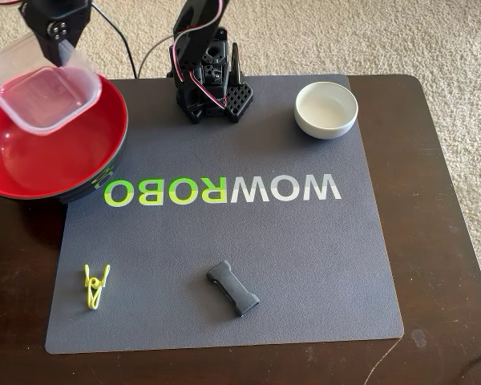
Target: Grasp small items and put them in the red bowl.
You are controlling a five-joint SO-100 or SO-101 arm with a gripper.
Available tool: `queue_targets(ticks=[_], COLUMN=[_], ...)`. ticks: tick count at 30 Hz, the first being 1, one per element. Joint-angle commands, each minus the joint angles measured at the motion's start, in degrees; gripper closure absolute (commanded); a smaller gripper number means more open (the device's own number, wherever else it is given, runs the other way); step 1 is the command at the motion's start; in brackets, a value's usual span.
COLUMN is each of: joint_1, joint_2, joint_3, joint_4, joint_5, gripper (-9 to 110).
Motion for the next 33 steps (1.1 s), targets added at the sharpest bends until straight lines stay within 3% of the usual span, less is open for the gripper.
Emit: queue_targets(ticks=[1, 6, 9, 12, 17, 21, 26, 29, 33], joint_1=[-1.05, -3.25, -4.83, -5.63, -10.72, -23.91, -44.21, -57.39, -74.18], joint_2=[-5.71, -15.82, -16.00, -12.66, -16.87, -14.33, -12.48, -12.57, -17.58], joint_3=[-4.31, -6.50, -6.86, -7.21, -25.05, -35.42, -36.21, -33.93, -27.51], joint_4=[-1.14, -2.81, -2.20, -1.85, 14.85, 16.61, 16.61, 16.61, 16.44], joint_5=[-0.88, 0.62, 3.25, 5.10, 4.13, -3.08, -6.06, 0.00, 17.58], gripper=[102, 99, 79, 72, 68, 68, 72, 72, 72])
